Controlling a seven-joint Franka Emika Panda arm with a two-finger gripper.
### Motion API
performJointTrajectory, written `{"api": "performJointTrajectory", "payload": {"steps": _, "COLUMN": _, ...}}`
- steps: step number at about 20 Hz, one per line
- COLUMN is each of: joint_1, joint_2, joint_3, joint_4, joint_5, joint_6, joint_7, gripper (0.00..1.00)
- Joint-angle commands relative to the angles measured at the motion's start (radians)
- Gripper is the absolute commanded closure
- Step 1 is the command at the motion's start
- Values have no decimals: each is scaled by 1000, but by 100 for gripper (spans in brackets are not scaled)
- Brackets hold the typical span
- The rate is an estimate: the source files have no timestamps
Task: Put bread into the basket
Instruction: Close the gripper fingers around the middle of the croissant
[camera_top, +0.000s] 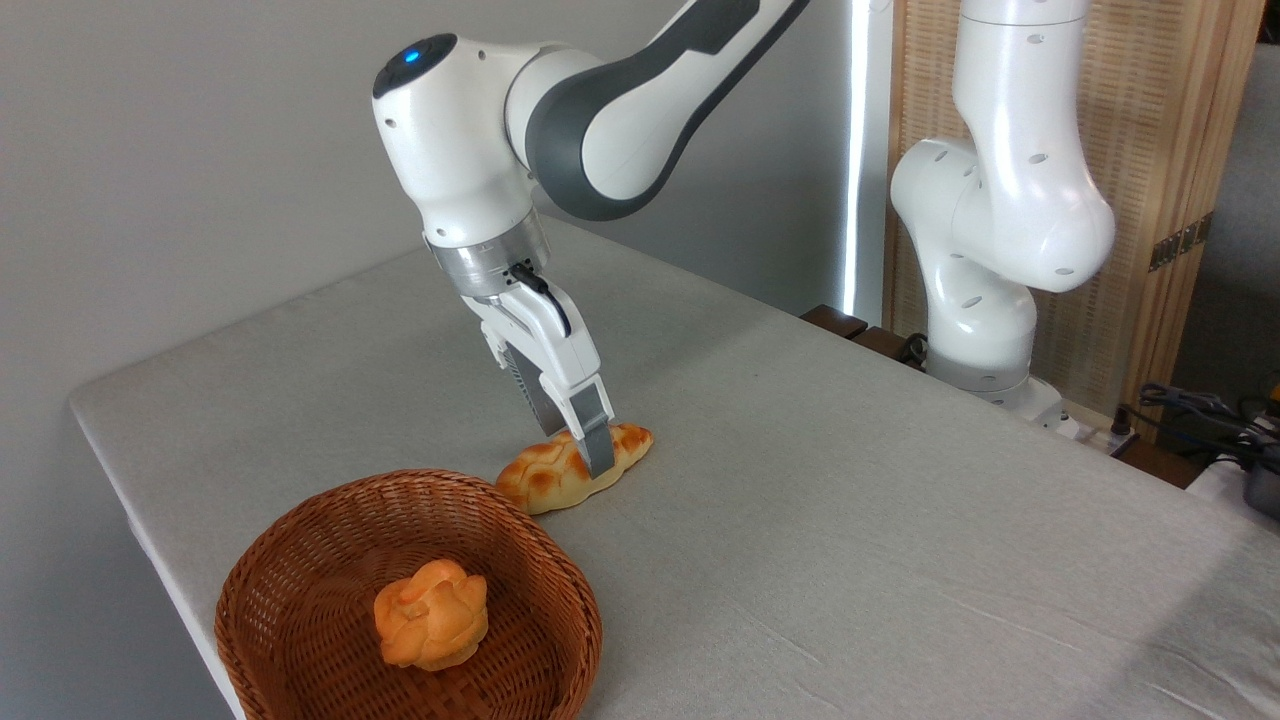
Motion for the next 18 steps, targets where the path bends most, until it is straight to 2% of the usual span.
{"api": "performJointTrajectory", "payload": {"steps": 1, "joint_1": -26, "joint_2": 12, "joint_3": 7, "joint_4": -16, "joint_5": 12, "joint_6": 23, "joint_7": 4, "gripper": 0}}
{"api": "performJointTrajectory", "payload": {"steps": 8, "joint_1": -29, "joint_2": 34, "joint_3": 9, "joint_4": -14, "joint_5": 15, "joint_6": 52, "joint_7": 4, "gripper": 0}}
{"api": "performJointTrajectory", "payload": {"steps": 11, "joint_1": -29, "joint_2": 35, "joint_3": 7, "joint_4": -14, "joint_5": 61, "joint_6": 57, "joint_7": 4, "gripper": 0}}
{"api": "performJointTrajectory", "payload": {"steps": 18, "joint_1": -37, "joint_2": 54, "joint_3": 6, "joint_4": -13, "joint_5": 64, "joint_6": 61, "joint_7": 4, "gripper": 3}}
